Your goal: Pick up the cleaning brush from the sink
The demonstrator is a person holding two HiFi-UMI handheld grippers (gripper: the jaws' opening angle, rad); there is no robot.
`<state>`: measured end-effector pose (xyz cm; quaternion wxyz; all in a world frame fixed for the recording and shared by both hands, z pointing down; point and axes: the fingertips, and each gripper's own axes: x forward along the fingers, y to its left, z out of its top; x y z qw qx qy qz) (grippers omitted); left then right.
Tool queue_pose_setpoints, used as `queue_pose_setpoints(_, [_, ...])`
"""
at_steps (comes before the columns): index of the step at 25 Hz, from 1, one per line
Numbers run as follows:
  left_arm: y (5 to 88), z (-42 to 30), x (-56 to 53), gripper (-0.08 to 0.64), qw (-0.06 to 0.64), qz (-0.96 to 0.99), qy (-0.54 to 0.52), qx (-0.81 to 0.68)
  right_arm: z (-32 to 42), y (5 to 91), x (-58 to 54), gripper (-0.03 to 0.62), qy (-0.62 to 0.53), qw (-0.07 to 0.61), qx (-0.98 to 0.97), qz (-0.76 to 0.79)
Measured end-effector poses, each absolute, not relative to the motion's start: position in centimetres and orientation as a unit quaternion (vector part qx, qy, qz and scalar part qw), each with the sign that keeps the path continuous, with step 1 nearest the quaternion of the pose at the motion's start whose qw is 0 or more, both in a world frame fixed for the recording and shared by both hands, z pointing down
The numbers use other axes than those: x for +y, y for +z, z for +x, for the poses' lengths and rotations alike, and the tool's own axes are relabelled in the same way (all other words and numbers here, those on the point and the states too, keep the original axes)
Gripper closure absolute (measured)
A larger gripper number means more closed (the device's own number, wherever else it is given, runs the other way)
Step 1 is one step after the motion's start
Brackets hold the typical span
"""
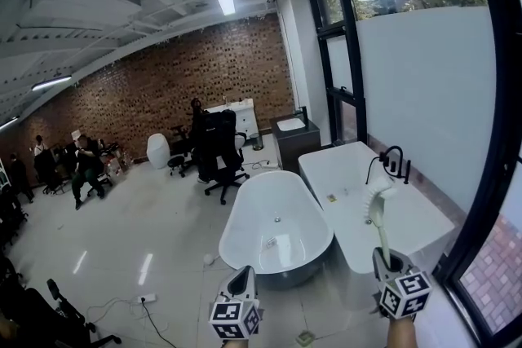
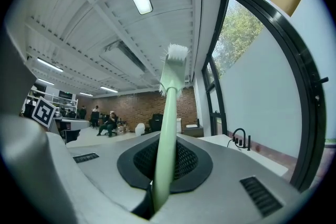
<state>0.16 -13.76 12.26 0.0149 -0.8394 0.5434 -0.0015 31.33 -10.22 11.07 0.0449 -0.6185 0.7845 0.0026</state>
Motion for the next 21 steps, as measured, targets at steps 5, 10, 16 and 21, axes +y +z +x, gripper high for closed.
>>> queue_pose_setpoints(5, [12.1,0.2,-13.9,0.568,0.011,-0.839,0.001,0.543,31.3,11.3,-10.5,0.612,0.000,0.038,0.786,-0.617])
queue_pose_setpoints(10, [12.3,0.5,-14.0,0.567,0.009,-0.841,0.003,0.541,31.3,11.4,-10.6,0.612,-0.001,0.037,0.786,-0.617])
queue_pose_setpoints(16, [12.5,-0.1,-14.2,0.568,0.008,-0.842,0.004,0.539,30.5,11.2,-10.9,0.612,0.001,0.037,0.786,-0.617])
queue_pose_setpoints(21, [12.1,-1.4,-14.1,0.568,0.008,-0.842,0.005,0.540,29.2,10.8,-10.9,0.612,0.002,0.035,0.788,-0.615])
